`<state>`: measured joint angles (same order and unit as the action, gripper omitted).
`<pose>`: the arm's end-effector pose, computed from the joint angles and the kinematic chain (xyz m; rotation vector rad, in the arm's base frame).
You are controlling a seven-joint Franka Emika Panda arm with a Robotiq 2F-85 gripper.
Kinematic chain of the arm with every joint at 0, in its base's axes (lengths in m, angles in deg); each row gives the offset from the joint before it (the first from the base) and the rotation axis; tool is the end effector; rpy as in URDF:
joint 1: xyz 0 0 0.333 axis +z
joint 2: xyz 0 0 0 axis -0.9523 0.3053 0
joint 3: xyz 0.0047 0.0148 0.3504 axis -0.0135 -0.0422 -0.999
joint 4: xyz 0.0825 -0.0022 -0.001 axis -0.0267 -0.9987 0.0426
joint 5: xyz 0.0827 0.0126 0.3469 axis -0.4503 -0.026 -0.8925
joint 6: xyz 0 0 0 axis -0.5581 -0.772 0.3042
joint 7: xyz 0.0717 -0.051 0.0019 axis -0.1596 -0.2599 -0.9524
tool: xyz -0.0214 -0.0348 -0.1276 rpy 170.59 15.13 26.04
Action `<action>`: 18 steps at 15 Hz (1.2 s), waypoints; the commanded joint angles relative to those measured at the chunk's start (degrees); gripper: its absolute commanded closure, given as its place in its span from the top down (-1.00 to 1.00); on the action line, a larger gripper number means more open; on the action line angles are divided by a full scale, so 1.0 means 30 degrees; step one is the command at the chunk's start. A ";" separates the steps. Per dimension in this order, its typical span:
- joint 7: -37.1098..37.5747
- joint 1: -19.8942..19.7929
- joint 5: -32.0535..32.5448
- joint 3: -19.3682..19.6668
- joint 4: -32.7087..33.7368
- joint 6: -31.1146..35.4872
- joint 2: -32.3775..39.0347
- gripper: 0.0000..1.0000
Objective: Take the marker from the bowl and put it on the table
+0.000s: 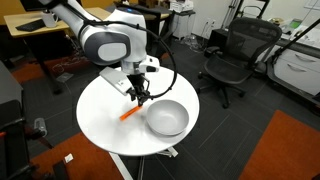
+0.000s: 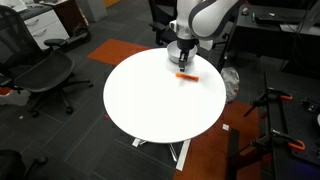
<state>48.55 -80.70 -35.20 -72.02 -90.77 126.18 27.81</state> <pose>0.5869 -0.1049 0.2147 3.1029 0.1606 0.0118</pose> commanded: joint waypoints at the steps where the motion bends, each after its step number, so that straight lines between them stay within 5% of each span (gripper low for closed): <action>1: -0.0626 -0.0465 -0.0271 -0.0397 -0.0571 -0.0174 -0.0738 0.60; 4: -0.0645 -0.0511 -0.0293 -0.0425 -0.0565 -0.0239 -0.0785 0.99; 18: -0.1611 -0.0620 -0.0795 -0.0744 -0.1099 -0.0120 -0.1660 1.00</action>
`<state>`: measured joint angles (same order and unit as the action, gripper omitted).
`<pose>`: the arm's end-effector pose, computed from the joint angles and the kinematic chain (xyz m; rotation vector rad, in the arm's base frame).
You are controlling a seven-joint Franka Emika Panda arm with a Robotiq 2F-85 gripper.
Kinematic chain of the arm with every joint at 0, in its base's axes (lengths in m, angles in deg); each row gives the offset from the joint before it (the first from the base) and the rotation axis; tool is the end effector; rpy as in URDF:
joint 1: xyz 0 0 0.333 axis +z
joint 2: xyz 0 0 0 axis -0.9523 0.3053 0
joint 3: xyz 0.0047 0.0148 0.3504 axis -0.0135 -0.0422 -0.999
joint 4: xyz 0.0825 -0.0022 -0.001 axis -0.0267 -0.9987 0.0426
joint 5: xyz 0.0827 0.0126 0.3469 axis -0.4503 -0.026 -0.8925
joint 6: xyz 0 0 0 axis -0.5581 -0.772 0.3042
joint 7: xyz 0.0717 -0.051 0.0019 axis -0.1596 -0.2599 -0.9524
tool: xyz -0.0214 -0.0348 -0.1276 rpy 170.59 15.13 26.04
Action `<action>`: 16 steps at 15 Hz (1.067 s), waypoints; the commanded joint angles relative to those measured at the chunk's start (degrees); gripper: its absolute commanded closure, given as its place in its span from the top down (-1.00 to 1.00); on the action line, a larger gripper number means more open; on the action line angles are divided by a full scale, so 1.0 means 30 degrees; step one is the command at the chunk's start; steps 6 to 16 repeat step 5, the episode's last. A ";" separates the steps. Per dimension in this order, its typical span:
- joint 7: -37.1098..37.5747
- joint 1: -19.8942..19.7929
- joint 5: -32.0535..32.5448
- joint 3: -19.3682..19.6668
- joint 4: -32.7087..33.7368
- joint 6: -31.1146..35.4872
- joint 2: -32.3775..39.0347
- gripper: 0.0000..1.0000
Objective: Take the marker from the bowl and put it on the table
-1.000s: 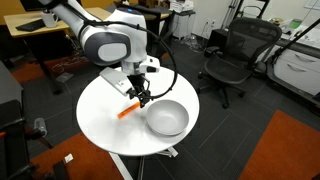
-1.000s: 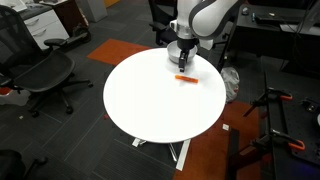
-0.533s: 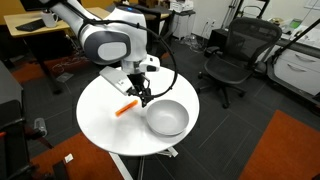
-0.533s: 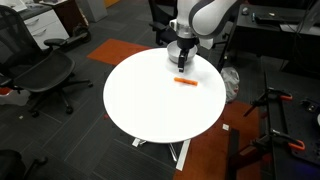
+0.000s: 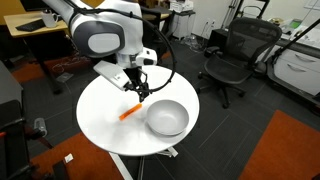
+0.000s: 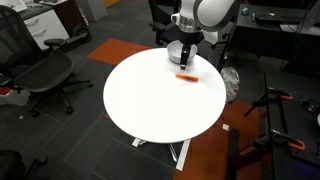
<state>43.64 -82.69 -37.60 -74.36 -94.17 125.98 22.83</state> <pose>0.5738 -0.0999 0.2446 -3.1314 -0.2425 -0.0631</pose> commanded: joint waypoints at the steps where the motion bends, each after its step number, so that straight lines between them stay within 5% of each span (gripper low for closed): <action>1: -0.0290 -0.0062 -0.0194 -0.0063 -0.0094 -0.0079 -0.0161 1.00; 16: -0.0480 -0.0129 -0.0254 -0.0104 -0.0295 -0.0084 -0.0338 1.00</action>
